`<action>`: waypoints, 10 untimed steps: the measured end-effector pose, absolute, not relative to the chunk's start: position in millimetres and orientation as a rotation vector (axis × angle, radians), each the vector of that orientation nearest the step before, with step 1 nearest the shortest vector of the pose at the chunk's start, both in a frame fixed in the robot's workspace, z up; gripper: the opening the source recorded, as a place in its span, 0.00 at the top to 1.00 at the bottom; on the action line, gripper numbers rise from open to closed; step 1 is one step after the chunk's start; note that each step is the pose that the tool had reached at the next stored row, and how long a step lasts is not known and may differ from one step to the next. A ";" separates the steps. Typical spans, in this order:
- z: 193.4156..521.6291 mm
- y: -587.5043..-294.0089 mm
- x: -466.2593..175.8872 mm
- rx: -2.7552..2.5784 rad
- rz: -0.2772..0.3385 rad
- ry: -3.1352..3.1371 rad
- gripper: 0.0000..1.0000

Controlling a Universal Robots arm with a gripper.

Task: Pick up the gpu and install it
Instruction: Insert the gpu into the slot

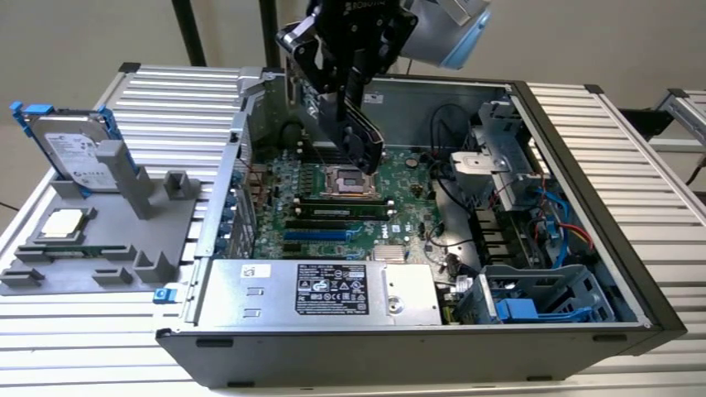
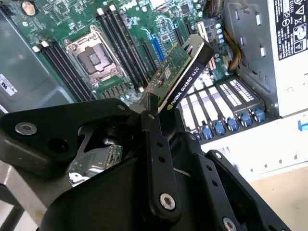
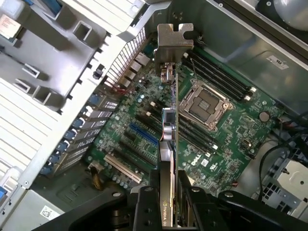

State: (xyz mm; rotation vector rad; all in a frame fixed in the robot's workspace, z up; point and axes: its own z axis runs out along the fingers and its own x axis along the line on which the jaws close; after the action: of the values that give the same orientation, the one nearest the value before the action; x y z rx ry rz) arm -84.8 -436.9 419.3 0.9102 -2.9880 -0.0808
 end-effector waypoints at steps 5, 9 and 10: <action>419.3 -436.9 -84.8 0.958 -0.080 -2.972 1.00; 419.3 -436.9 -84.8 0.996 -0.080 -2.959 1.00; 419.3 -436.9 -84.8 1.004 -0.080 -2.956 1.00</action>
State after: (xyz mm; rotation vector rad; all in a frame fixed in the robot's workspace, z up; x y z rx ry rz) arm -84.8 -436.9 419.3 1.0044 -2.9560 -0.0799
